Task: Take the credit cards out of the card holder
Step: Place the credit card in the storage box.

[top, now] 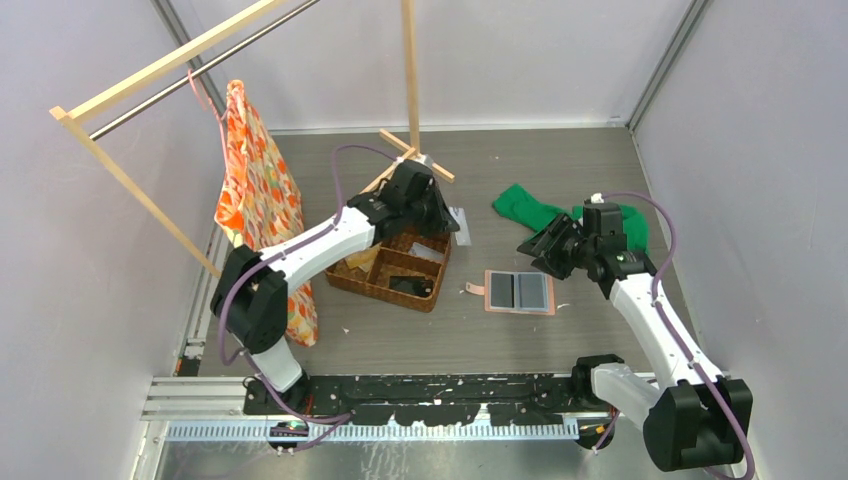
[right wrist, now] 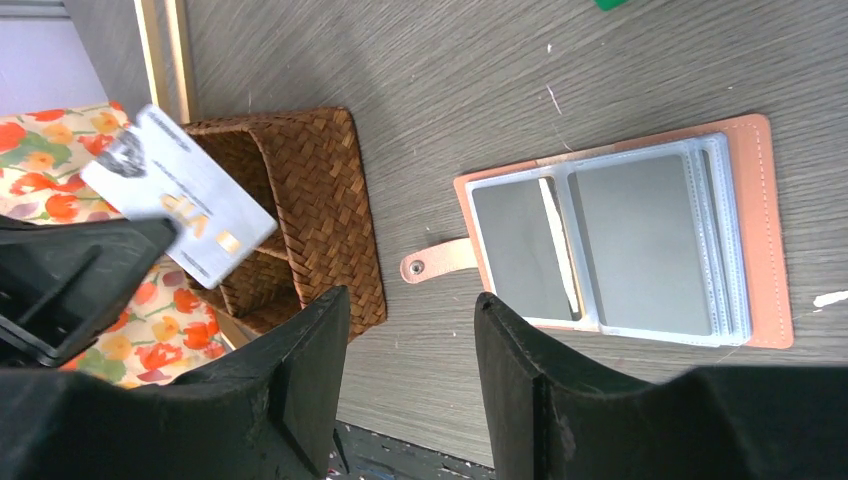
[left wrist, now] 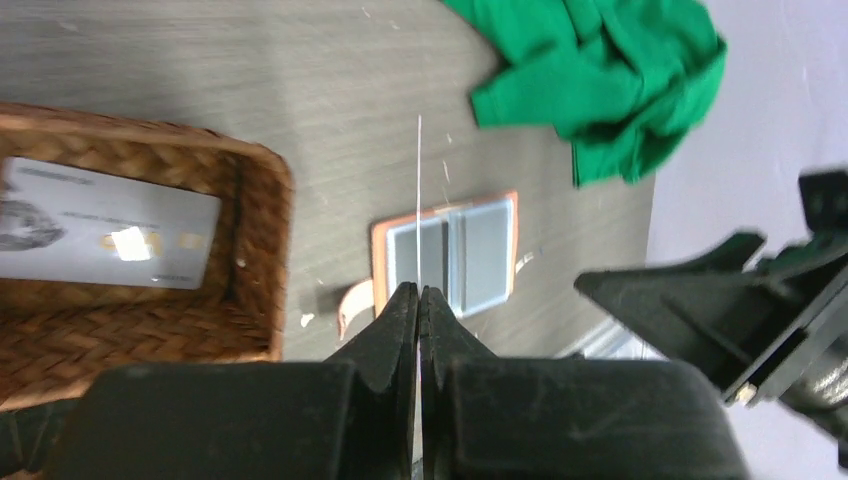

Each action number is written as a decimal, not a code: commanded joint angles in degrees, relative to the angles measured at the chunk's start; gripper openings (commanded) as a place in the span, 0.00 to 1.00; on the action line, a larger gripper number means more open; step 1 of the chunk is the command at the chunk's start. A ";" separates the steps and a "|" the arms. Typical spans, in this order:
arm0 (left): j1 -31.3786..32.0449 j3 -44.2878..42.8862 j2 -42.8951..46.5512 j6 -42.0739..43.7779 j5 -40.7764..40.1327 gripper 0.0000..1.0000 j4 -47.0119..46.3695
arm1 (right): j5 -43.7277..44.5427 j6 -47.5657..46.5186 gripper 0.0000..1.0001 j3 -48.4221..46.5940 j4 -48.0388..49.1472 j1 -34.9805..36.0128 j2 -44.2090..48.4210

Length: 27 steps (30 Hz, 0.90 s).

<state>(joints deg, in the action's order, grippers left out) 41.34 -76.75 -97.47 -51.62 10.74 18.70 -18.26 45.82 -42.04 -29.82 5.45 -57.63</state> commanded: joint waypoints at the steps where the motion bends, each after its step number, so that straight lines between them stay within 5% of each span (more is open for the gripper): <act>1: -0.08 1.03 3.82 -7.55 -18.15 0.01 2.25 | -0.82 0.89 0.54 0.99 1.57 -0.11 0.25; 5: -0.62 1.73 4.30 -14.53 -27.90 0.01 4.78 | -1.30 0.70 0.53 0.49 1.32 -0.15 -0.46; 14: -0.82 7.19 6.42 -29.21 -36.23 0.01 8.08 | -0.96 -0.56 0.53 0.44 -0.17 -0.16 -0.11; 27: -0.82 11.89 6.53 -34.15 -37.05 0.01 5.90 | -1.18 -0.19 0.53 1.47 0.78 -0.12 -0.54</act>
<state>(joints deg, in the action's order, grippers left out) 40.75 -65.36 -92.31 -83.66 -24.25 26.30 -18.76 46.22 -41.19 -30.04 5.45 -58.26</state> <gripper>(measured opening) 0.012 0.533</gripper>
